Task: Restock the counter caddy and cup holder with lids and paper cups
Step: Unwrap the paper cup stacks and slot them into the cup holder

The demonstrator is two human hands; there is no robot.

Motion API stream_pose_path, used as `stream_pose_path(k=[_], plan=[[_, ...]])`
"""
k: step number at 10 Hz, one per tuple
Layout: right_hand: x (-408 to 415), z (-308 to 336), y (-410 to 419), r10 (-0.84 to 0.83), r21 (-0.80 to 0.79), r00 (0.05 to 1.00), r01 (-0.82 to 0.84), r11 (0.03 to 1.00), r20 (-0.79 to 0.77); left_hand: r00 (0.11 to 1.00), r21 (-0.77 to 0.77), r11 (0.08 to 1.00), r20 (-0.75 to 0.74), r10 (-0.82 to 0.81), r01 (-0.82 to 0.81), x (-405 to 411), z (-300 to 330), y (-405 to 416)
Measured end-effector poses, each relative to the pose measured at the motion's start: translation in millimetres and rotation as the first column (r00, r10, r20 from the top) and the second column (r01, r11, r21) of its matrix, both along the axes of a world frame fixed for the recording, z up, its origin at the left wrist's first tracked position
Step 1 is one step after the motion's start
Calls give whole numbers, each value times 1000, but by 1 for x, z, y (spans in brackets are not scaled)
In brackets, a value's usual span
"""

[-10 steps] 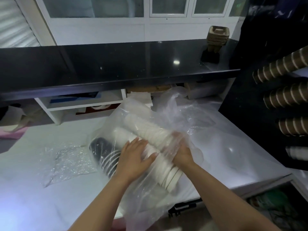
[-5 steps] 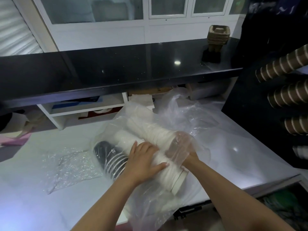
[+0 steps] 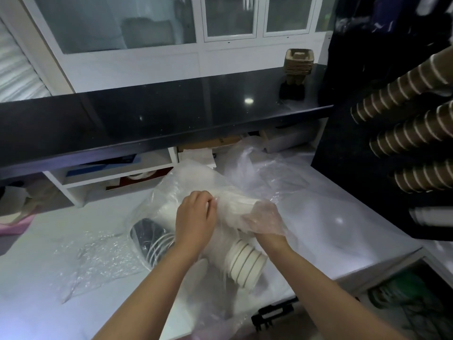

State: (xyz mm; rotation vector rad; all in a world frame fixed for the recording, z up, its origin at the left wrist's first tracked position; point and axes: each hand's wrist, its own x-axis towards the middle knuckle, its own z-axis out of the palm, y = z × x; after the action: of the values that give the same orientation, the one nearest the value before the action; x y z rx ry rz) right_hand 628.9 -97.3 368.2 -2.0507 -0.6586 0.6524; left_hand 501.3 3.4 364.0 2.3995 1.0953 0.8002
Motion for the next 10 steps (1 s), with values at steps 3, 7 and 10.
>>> stream_pose_path(k=[3, 7, 10], plan=[[-21, -6, -36, -107, 197, 862, 231, 953, -496, 1000, -119, 993, 13, -10, 12, 17, 9, -6], [-28, -17, -70, -57, 366, 710, 428, 827, -702, 1000, -125, 992, -20, -7, 5, 24, 17, -1], [-47, -22, -104, -60, 439, 698, 513, 738, -714, 993, -132, 991, -118, 2, -18, 28, 21, 8]])
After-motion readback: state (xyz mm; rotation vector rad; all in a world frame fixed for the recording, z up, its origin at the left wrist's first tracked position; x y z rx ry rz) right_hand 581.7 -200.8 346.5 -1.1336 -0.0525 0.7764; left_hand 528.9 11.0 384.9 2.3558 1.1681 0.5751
